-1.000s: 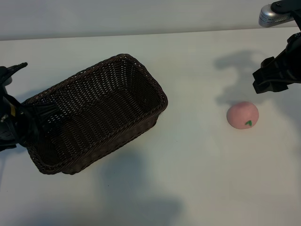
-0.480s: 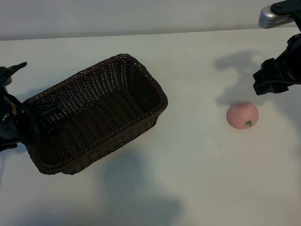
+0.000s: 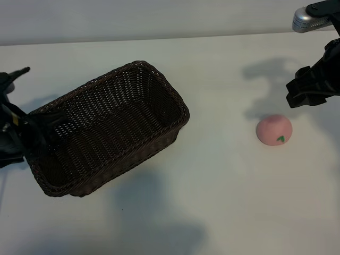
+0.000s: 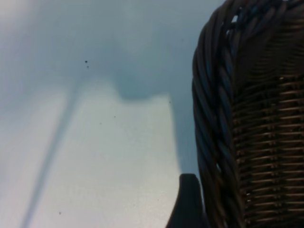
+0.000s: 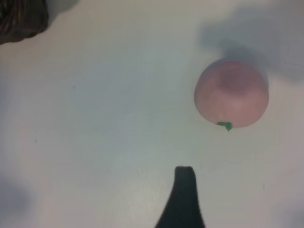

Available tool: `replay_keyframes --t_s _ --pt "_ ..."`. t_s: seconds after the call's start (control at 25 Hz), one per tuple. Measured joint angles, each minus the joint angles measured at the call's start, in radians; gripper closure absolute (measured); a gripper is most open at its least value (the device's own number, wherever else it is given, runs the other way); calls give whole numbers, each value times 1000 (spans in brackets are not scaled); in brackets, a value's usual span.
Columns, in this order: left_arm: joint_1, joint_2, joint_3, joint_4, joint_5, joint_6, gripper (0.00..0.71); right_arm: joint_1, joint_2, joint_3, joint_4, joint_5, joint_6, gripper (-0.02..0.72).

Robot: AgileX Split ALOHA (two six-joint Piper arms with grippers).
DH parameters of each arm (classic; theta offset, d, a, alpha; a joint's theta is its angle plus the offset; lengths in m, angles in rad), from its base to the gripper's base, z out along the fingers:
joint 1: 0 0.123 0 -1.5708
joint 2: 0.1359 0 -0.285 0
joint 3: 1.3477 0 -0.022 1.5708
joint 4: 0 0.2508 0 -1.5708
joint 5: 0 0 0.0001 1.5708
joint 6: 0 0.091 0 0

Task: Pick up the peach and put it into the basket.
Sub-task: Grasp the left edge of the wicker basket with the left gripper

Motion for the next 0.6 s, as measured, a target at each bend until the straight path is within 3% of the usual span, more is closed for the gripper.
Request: replay_keyframes --t_s 0.6 --pt "0 182 0 -76 -38 74 118 0 0 0 0 0 -2 121"
